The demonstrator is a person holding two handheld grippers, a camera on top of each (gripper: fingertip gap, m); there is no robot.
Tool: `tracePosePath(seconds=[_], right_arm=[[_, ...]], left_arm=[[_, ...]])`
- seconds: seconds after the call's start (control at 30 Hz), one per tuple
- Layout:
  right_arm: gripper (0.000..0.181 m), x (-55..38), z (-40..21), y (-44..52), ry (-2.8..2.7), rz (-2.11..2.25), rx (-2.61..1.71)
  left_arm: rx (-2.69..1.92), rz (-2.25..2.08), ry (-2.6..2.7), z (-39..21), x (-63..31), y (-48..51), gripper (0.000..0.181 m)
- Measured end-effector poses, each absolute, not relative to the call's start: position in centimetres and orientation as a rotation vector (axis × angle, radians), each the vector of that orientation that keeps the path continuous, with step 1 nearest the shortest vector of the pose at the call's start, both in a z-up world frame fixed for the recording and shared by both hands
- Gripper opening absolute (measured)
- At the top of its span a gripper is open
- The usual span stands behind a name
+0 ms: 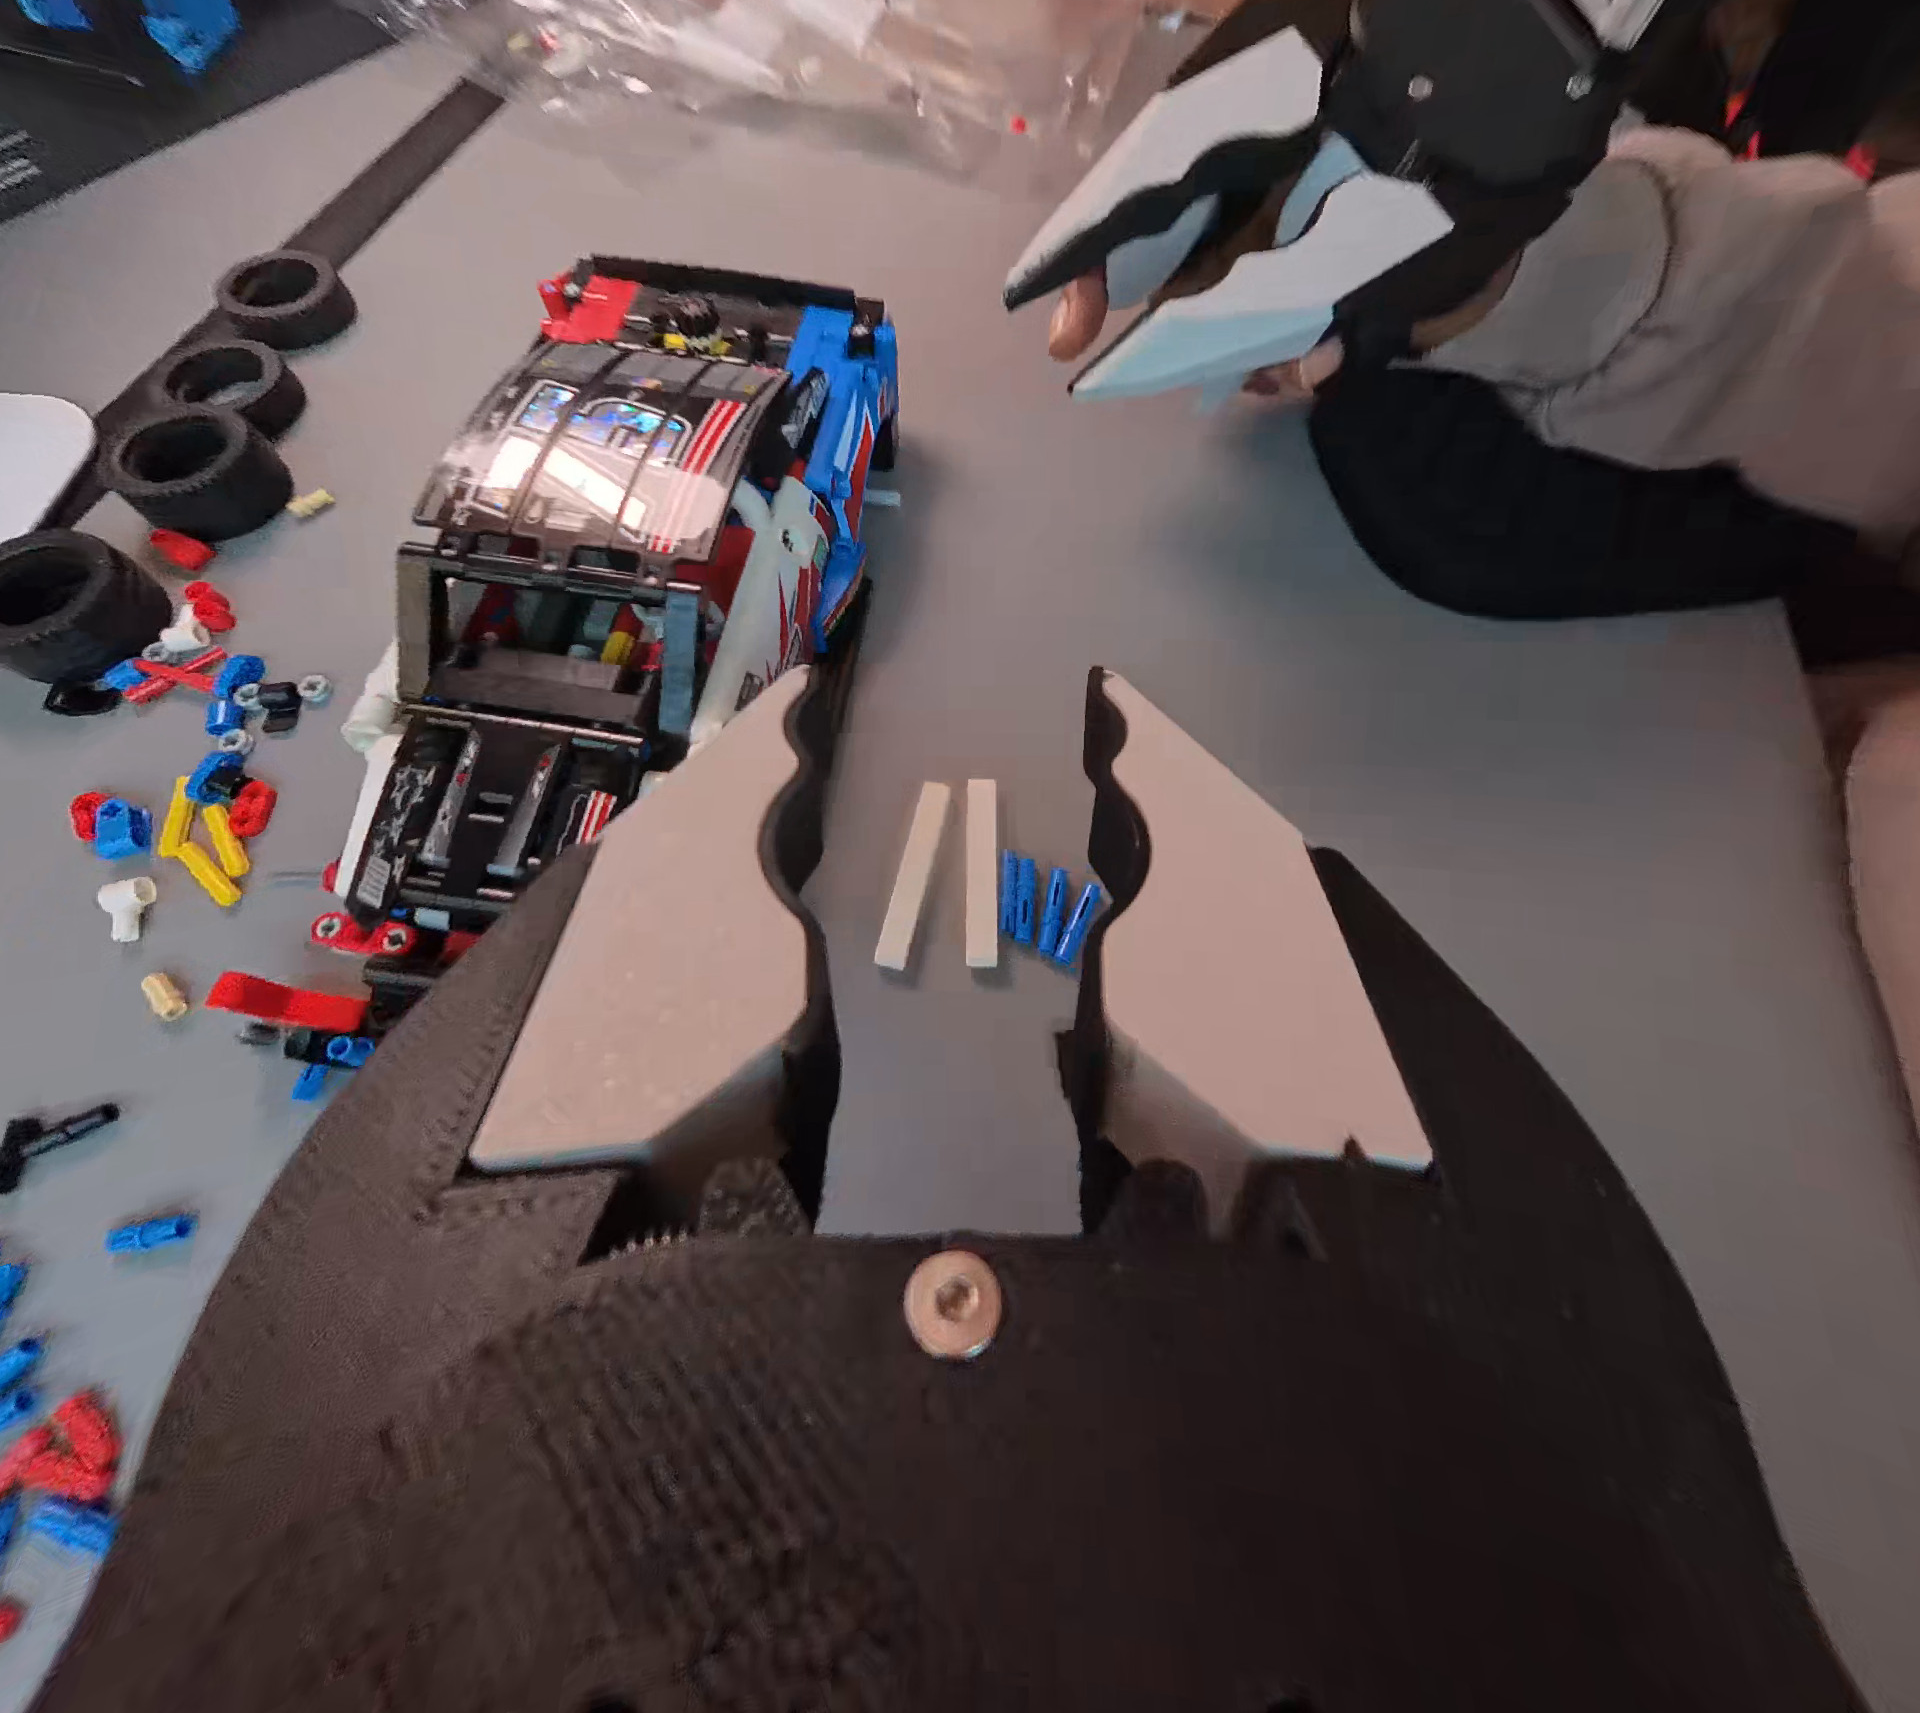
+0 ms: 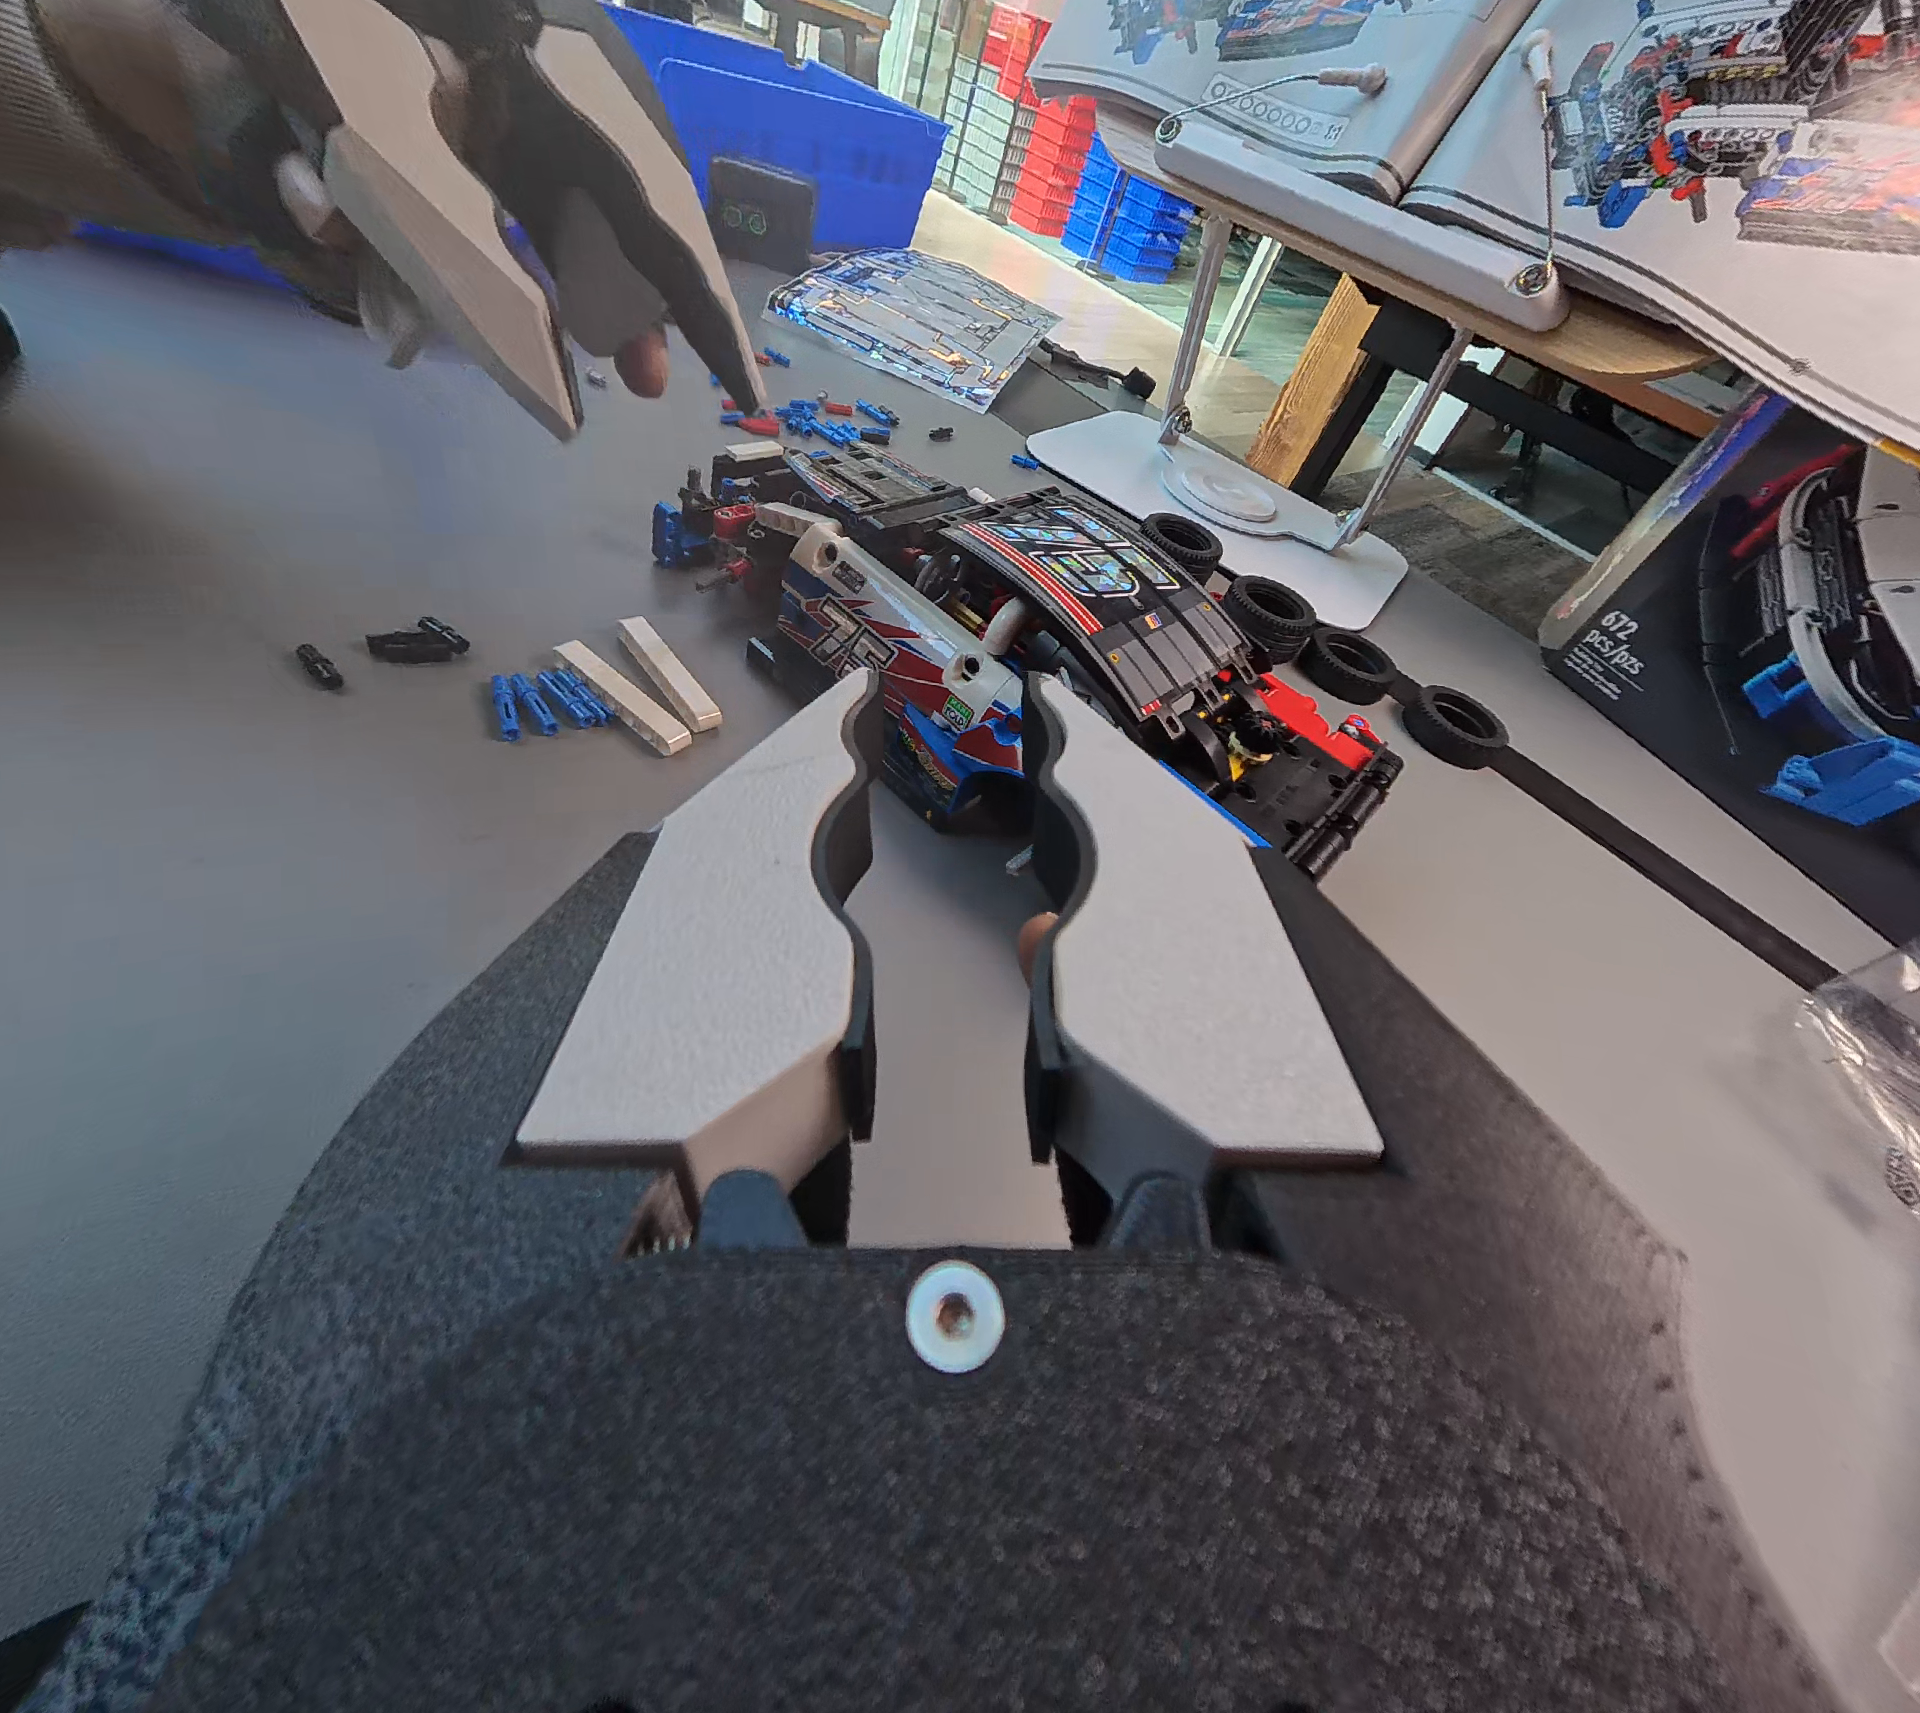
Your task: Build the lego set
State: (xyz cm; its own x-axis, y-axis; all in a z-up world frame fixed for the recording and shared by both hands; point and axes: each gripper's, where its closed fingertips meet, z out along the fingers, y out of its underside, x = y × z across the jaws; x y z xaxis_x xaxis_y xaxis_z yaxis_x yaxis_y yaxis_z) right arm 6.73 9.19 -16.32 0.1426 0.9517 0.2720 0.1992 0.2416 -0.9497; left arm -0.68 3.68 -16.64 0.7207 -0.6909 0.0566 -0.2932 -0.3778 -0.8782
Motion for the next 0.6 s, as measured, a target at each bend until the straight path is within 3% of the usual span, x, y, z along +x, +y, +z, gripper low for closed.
tracePosePath(seconds=[0.3, 0.43, 0.6], right_arm=[[0.024, 6.5, -17.0, 9.4, -1.328, 0.776, -1.237], [0.024, 6.4, -17.1, 9.6, -1.323, 0.769, -1.248], [0.025, 6.3, -17.1, 9.8, -1.301, 0.786, -1.261]], left_arm=[[-1.830, -0.331, 0.447, -14.1, -6.9, -1.5, 0.051], [-1.730, -0.217, 0.239, -11.3, -11.5, -4.0, 0.036], [-1.558, -0.072, -0.075, -8.1, -19.1, -9.3, 0.000]])
